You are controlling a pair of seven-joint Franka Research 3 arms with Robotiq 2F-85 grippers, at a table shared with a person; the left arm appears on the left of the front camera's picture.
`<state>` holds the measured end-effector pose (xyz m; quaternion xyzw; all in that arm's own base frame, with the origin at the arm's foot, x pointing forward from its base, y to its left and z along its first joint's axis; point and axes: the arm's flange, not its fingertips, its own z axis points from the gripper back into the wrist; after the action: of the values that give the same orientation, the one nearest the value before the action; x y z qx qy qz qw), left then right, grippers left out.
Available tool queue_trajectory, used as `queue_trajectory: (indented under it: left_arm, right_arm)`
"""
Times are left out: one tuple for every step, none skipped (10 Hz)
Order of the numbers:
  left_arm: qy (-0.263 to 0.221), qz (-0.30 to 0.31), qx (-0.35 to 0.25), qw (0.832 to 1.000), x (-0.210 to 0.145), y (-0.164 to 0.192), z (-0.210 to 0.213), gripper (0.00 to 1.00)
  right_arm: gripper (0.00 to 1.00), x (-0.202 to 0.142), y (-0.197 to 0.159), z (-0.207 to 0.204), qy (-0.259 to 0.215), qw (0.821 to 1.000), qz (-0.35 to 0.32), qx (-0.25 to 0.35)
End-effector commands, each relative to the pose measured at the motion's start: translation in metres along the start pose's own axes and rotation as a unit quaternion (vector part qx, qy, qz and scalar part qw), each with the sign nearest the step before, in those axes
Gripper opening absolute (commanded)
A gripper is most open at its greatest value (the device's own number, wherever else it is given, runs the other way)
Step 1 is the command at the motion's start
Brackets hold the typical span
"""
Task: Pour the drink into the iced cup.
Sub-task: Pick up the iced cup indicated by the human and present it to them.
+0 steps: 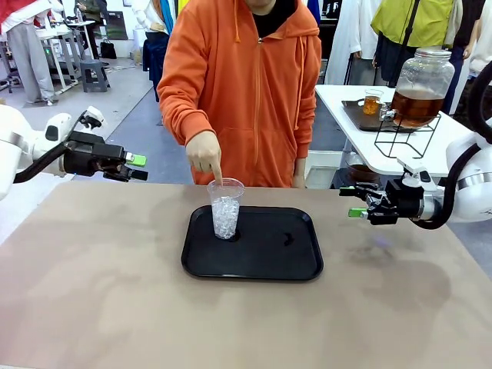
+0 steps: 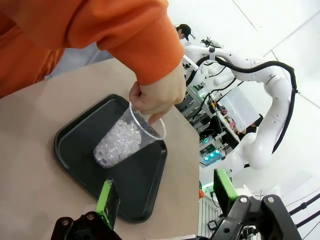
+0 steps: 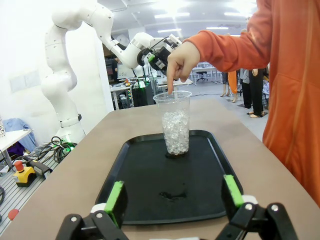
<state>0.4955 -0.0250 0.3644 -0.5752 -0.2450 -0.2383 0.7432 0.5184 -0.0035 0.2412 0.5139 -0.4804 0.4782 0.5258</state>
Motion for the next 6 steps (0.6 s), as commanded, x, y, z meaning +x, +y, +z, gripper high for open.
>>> queue_trajectory:
  left_arm:
    - [0.0, -0.004, 0.0, 1.0, -0.001, 0.0, 0.0, 1.0]
    - [-0.003, -0.084, -0.028, 0.996, -0.003, 0.007, -0.007, 1.0]
    - [0.013, -0.165, -0.036, 0.986, -0.007, 0.011, -0.015, 1.0]
    - [0.024, -0.233, -0.044, 0.971, -0.013, 0.011, -0.022, 1.0]
    - [0.036, -0.278, -0.032, 0.959, -0.02, 0.009, -0.031, 1.0]
    - [0.043, -0.318, -0.028, 0.947, -0.028, 0.007, -0.039, 1.0]
  right_arm:
    - [1.0, 0.003, -0.001, -0.001, -0.002, 1.0, 0.003, -0.001]
    - [1.0, 0.003, -0.001, -0.001, -0.002, 1.0, 0.003, -0.001]
    - [1.0, 0.003, -0.001, -0.001, -0.002, 1.0, 0.003, -0.001]
    - [1.0, 0.003, -0.001, -0.001, -0.002, 1.0, 0.003, -0.001]
    - [1.0, 0.003, -0.001, -0.001, -0.002, 1.0, 0.003, -0.001]
    - [1.0, 0.003, -0.001, -0.001, -0.002, 1.0, 0.003, -0.001]
